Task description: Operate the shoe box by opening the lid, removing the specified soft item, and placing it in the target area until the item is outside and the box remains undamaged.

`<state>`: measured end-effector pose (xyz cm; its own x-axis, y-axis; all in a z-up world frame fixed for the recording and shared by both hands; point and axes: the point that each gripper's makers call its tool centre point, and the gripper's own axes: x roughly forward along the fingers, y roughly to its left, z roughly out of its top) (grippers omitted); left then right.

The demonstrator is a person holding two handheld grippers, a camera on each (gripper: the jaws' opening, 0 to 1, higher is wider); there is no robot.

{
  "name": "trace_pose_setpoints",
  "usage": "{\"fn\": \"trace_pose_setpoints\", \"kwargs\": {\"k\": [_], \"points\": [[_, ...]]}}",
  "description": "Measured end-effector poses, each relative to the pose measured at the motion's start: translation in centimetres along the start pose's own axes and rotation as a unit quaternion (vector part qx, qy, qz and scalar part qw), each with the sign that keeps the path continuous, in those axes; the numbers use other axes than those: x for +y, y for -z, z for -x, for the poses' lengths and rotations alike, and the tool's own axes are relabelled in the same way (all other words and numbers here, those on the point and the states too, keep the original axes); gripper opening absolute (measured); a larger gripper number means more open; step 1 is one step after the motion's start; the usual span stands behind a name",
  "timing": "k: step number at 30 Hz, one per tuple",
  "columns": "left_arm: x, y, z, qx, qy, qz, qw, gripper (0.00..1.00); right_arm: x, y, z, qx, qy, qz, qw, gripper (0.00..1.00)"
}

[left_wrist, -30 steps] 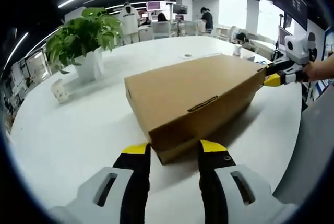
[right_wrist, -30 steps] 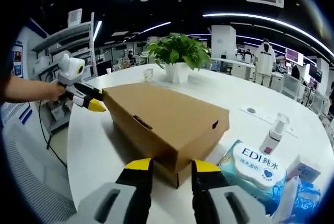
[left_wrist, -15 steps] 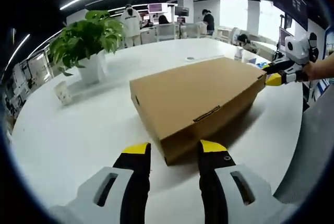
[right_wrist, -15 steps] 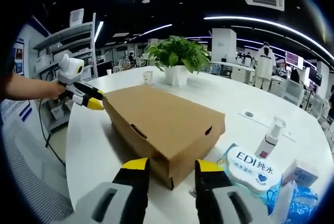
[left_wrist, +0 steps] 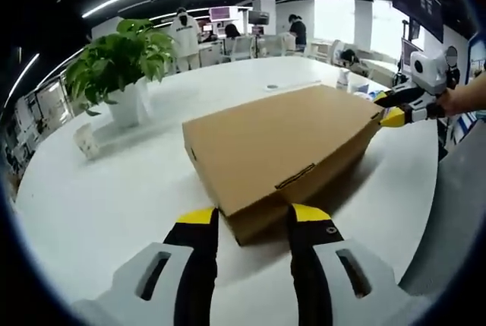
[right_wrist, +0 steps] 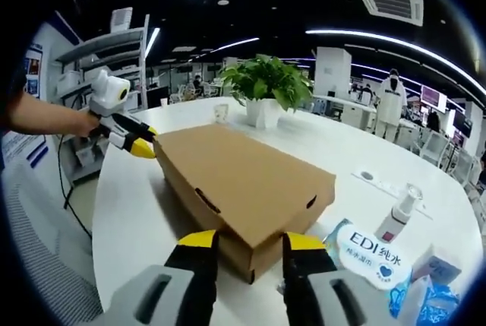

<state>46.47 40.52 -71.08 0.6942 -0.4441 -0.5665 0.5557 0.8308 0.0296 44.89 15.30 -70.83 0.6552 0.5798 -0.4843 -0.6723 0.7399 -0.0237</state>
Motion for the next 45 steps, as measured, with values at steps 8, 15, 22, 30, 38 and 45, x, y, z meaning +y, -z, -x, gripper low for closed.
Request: {"fn": "trace_pose_setpoints", "kwargs": {"k": [8,15,22,30,38,45], "points": [[0.3,0.5,-0.4,0.008,-0.005,0.001,1.0,0.32,0.0,0.7,-0.5,0.009,0.007,0.003,0.9999,0.3],[0.6,0.3,-0.9,0.01,-0.008,0.003,0.9999,0.32,-0.3,0.9,-0.9,0.014,0.013,0.002,0.9998,0.3],[1.3,-0.5,-2.1,0.012,-0.009,0.0,0.9999,0.32,-1.2,0.5,-1.8,0.016,0.019,-0.001,0.9997,0.3],[2.4,-1.4,-3.6,0.018,-0.006,-0.002,0.9998,0.32,-2.5,-0.1,-2.9,0.019,0.026,-0.005,0.9995,0.3],[2.6,-1.4,-3.8,0.014,-0.007,0.001,0.9999,0.32,-2.8,-0.3,-3.2,0.023,0.027,-0.005,0.9993,0.3],[2.4,-2.0,-3.5,0.011,-0.008,0.017,0.9998,0.36,-2.8,-0.7,-3.0,0.015,0.023,-0.052,0.9982,0.31]]}}
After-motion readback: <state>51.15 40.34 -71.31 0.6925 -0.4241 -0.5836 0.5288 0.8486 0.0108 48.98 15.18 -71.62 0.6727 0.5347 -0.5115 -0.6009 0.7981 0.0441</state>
